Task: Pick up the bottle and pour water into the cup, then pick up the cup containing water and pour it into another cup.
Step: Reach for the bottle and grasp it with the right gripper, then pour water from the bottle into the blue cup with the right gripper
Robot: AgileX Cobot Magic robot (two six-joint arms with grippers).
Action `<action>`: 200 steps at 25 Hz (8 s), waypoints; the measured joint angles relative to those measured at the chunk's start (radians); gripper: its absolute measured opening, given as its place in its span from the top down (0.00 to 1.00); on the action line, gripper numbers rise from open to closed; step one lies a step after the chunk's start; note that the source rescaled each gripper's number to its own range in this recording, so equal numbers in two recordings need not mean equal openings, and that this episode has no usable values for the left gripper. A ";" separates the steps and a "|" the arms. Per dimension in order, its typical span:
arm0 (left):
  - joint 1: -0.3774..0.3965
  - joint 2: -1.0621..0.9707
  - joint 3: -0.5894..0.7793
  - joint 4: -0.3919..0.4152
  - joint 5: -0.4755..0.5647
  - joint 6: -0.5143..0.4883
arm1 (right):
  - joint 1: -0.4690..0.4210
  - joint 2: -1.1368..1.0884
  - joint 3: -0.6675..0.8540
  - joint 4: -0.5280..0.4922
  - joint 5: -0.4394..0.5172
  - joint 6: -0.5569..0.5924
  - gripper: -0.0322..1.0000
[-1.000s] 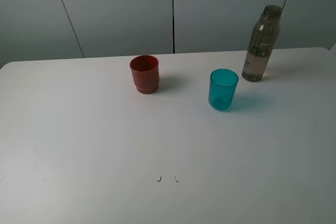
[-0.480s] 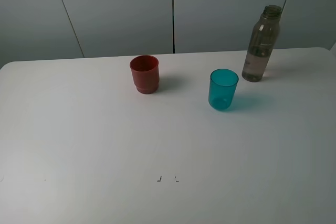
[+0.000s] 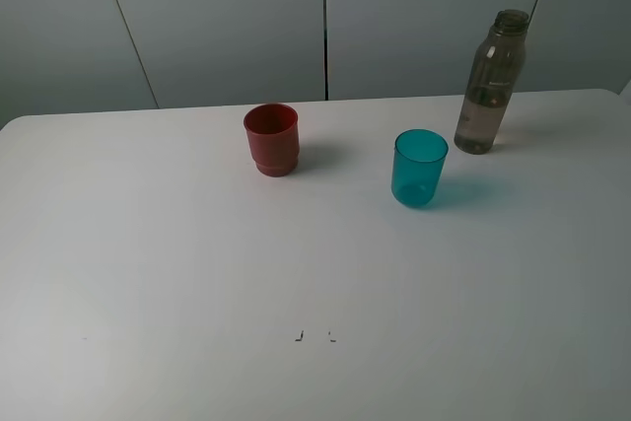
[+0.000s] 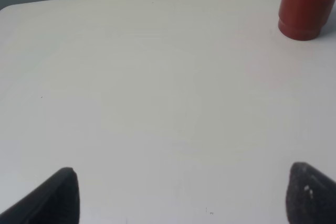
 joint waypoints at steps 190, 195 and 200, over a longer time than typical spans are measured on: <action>0.000 0.000 0.000 0.000 0.000 0.000 | -0.062 1.976 -0.320 -0.603 -1.908 -0.871 0.97; 0.000 0.000 0.000 0.000 0.000 0.000 | -0.062 1.976 -0.320 -0.586 -1.908 -0.953 0.97; 0.000 0.000 0.000 0.000 0.000 0.000 | -0.062 1.976 -0.320 -0.581 -1.908 -1.040 0.97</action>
